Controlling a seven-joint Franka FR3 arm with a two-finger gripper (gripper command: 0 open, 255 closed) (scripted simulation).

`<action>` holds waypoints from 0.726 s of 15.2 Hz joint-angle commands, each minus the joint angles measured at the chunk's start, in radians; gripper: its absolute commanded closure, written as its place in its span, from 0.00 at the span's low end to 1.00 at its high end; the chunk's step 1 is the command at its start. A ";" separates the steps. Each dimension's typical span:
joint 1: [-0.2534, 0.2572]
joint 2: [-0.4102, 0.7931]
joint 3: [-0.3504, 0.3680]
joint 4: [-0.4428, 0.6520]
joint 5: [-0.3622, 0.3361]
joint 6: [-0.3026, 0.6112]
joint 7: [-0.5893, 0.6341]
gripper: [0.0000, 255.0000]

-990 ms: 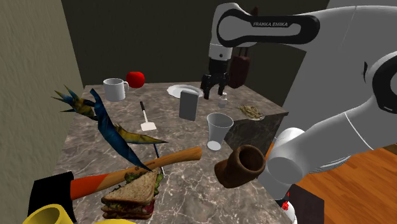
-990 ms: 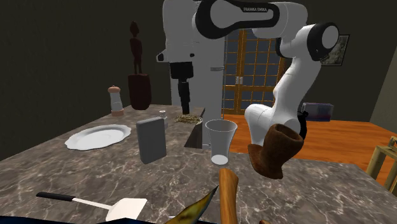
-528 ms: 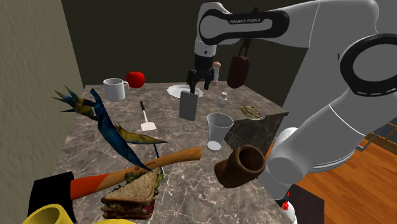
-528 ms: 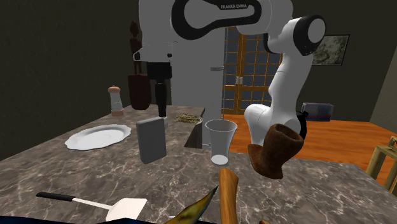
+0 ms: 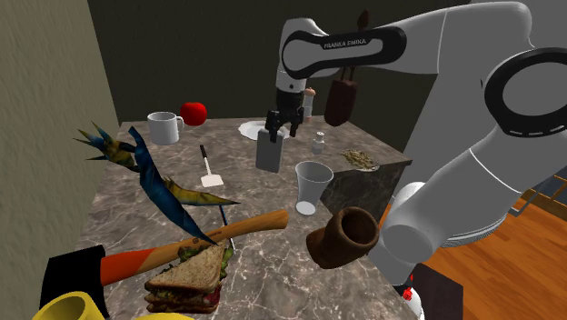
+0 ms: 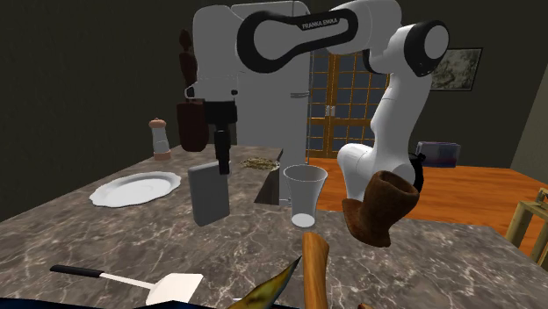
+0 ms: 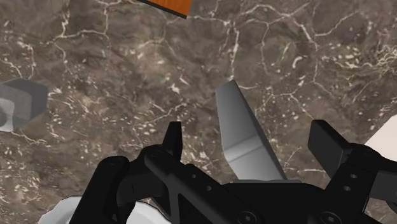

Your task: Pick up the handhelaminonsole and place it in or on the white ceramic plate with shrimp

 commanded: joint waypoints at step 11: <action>0.000 0.000 0.000 -0.003 0.000 0.004 0.000 1.00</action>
